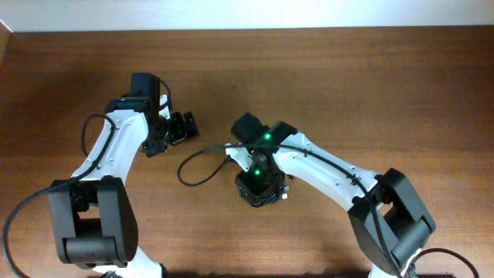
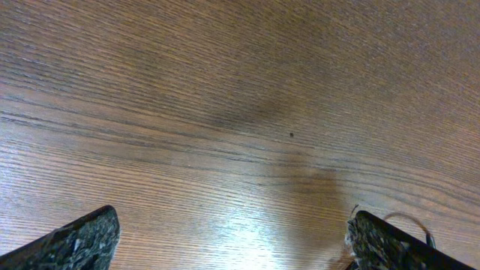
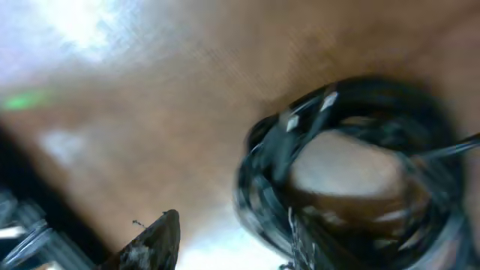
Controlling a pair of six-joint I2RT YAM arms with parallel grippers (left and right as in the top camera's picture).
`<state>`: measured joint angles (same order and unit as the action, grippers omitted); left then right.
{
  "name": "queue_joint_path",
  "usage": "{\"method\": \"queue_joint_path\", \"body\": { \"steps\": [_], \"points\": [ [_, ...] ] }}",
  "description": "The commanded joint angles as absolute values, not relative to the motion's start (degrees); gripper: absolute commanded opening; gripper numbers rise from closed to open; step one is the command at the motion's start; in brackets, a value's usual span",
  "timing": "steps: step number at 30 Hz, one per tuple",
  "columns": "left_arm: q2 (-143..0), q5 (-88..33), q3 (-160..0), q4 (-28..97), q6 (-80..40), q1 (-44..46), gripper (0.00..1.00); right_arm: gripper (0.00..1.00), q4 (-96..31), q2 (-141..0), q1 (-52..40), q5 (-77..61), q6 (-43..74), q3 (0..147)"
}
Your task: Untangle cables
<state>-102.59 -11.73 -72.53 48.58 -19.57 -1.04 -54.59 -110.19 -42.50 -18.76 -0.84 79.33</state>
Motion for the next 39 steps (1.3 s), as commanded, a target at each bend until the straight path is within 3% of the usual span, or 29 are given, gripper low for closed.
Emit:
{"method": "queue_joint_path", "body": {
  "steps": [1, 3, 4, 14, 19, 26, 31, 33, 39],
  "points": [
    [-102.3, -11.5, -72.8, 48.5, -19.9, -0.9, 0.99, 0.43, -50.7, -110.0, -42.9, -11.3, -1.5, 78.3],
    [-102.3, -11.5, -72.8, 48.5, -19.9, -0.9, 0.99, 0.22, -48.2, -110.0, -42.9, -11.4, -1.5, 77.1],
    [-102.3, -11.5, -72.8, 48.5, -19.9, -0.9, 0.99, 0.18, -47.9, -110.0, -42.9, -11.6, -1.5, 76.2],
    [-102.3, -11.5, -72.8, 48.5, -19.9, -0.9, 0.99, 0.24, -44.0, -110.0, -43.5, -14.8, -1.8, 71.1],
    [-102.3, -11.5, -72.8, 48.5, -19.9, -0.9, 0.99, 0.27, -51.5, -109.9, -43.3, -21.8, -7.2, 77.8],
    [-102.3, -11.5, -72.8, 48.5, -19.9, -0.9, 0.99, 0.35, -42.5, -110.1, -43.5, -18.0, -8.8, 69.7],
    [-102.3, -11.5, -72.8, 48.5, -19.9, -0.9, 0.99, 0.34, -39.8, -110.1, -43.5, -18.0, -8.8, 67.9],
    [-102.3, -11.5, -72.8, 48.5, -19.9, -0.9, 0.99, 0.25, -39.8, -110.1, -43.5, -18.0, -8.8, 67.9],
    [-102.3, -11.5, -72.8, 48.5, -19.9, -0.9, 0.99, 0.26, -39.3, -110.1, -43.5, -18.0, -8.8, 67.9]
  ]
}}
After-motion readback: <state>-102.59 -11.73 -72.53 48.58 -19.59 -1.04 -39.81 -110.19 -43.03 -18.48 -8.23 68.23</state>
